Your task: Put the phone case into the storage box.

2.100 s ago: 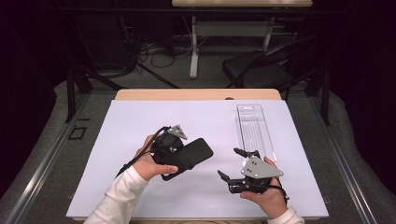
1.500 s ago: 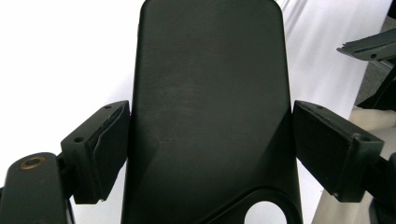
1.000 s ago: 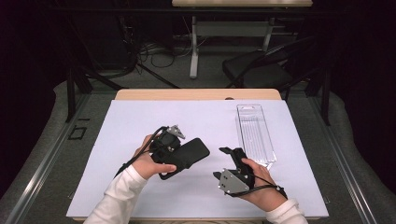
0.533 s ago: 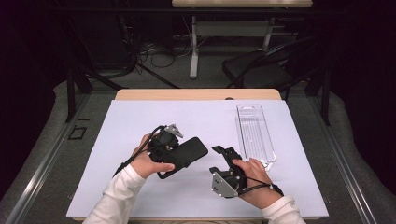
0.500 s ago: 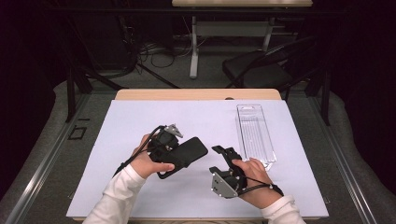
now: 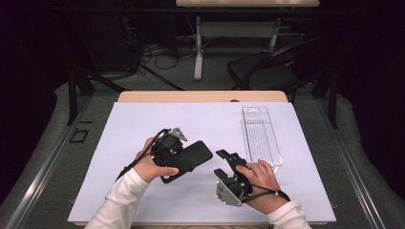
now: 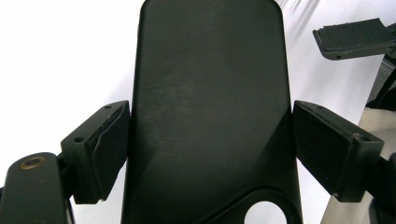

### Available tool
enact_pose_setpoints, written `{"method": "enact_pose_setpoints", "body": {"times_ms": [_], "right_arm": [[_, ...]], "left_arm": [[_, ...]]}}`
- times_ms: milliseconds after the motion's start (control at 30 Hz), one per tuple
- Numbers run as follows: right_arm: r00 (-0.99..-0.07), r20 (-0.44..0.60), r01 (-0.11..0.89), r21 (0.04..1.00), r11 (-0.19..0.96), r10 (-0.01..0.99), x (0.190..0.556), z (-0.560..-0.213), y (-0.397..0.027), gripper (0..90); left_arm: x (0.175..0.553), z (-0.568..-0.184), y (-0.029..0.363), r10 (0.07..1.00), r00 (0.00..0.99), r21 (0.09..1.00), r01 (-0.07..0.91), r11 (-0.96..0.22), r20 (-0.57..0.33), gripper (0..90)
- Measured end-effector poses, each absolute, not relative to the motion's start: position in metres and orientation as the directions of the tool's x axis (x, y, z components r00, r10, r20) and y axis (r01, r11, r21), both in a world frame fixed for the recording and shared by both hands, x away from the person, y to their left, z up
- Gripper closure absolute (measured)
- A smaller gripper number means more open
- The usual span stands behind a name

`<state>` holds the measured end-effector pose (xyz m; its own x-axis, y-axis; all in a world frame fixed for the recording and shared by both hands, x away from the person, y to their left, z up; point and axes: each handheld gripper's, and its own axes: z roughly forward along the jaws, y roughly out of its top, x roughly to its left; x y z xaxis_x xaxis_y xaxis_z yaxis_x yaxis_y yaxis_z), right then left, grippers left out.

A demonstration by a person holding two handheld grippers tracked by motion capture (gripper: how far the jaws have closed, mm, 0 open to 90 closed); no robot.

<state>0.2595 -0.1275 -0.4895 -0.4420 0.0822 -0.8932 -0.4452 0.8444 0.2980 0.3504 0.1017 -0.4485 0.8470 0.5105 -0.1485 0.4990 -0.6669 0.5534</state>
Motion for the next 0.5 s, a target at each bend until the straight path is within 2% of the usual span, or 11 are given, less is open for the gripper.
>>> {"method": "enact_pose_setpoints", "body": {"times_ms": [233, 500], "right_arm": [[-0.426, -0.902, -0.473, 0.285, 0.834, 0.067, 0.2593, -0.4920, -0.1257, 27.1], [-0.421, -0.905, -0.461, 0.267, 0.846, 0.056, 0.2588, -0.4961, -0.1236, 27.2]], "left_arm": [[0.3500, -0.4493, 0.1006, 0.506, 0.849, 0.550, 0.497, -0.671, -0.151, 14.8], [0.3490, -0.4523, 0.0962, 0.492, 0.856, 0.544, 0.491, -0.681, -0.158, 14.8]]}}
